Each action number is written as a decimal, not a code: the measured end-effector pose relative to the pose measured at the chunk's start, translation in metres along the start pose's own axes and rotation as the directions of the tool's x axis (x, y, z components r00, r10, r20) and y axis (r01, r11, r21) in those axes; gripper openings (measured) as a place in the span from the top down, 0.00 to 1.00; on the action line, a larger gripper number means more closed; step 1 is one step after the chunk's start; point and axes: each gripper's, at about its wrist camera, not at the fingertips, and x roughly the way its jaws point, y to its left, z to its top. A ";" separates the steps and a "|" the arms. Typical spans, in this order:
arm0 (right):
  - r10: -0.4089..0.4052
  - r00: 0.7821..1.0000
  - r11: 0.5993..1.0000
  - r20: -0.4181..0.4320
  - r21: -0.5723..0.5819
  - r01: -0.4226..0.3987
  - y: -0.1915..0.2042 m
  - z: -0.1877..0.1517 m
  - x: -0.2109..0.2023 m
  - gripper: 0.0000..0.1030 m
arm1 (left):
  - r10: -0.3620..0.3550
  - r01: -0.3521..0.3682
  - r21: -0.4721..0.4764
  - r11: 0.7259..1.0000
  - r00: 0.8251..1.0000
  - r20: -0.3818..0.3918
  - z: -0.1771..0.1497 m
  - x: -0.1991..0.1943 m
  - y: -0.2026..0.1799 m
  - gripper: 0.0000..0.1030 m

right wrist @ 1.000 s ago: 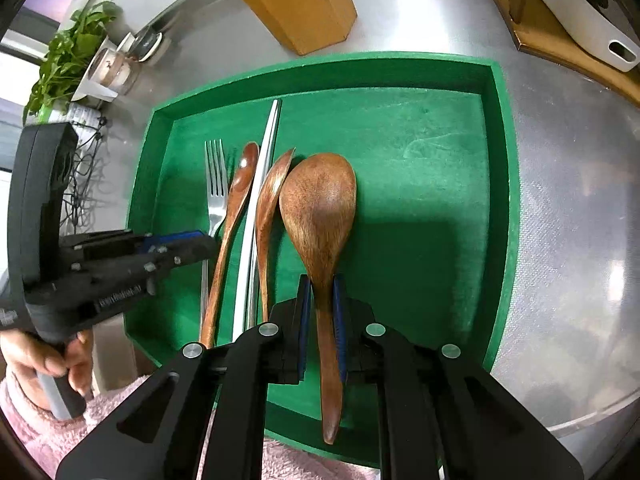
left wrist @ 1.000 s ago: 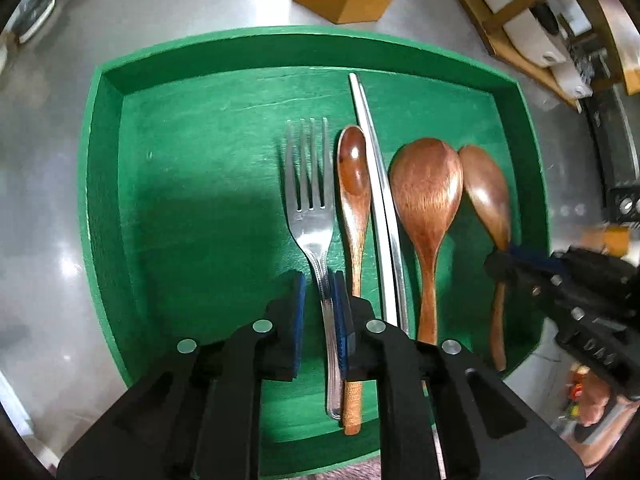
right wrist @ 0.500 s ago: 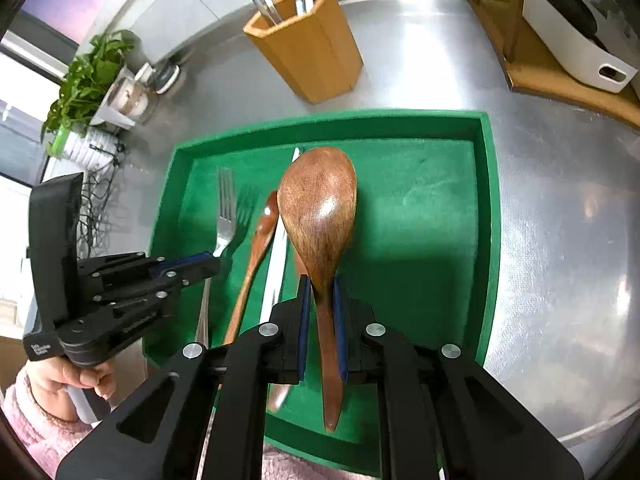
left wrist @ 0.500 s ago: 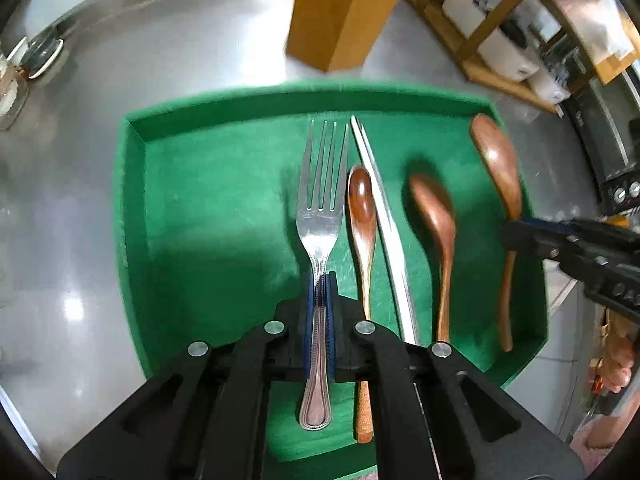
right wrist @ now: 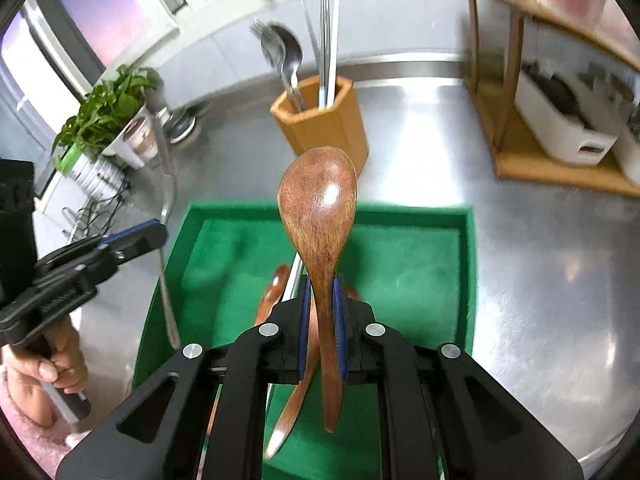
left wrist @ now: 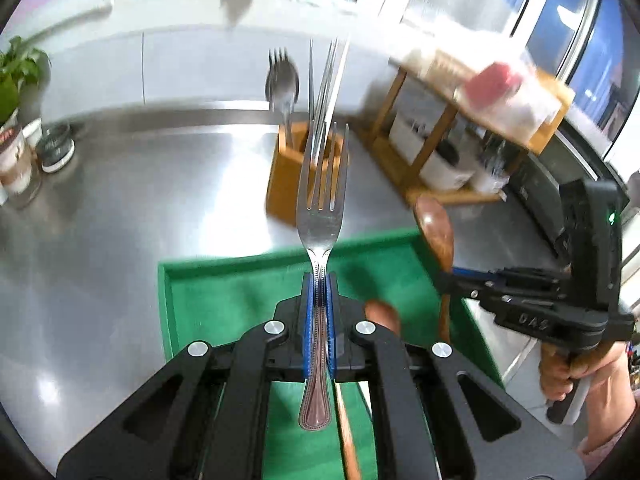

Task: Organize utensils
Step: 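Carry the fork into the holder with the left tool while the right tool inserts the wooden spoon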

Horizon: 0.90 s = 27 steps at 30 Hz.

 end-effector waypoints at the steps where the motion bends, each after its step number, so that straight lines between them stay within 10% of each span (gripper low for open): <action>1: -0.012 1.000 1.000 0.023 -0.005 0.013 0.001 0.002 -0.002 0.89 | 0.004 -0.004 0.007 1.000 1.000 0.025 0.001 -0.002 0.000 0.96; 17: 0.008 0.902 0.999 0.432 0.037 -0.026 0.008 0.061 -0.025 0.89 | -0.043 0.062 -0.045 0.997 0.939 0.340 0.046 0.001 0.014 0.96; 27: 0.022 0.851 0.991 0.524 0.098 -0.086 -0.004 0.114 0.001 0.89 | -0.068 0.109 -0.068 0.992 0.892 0.447 0.095 0.030 0.021 0.96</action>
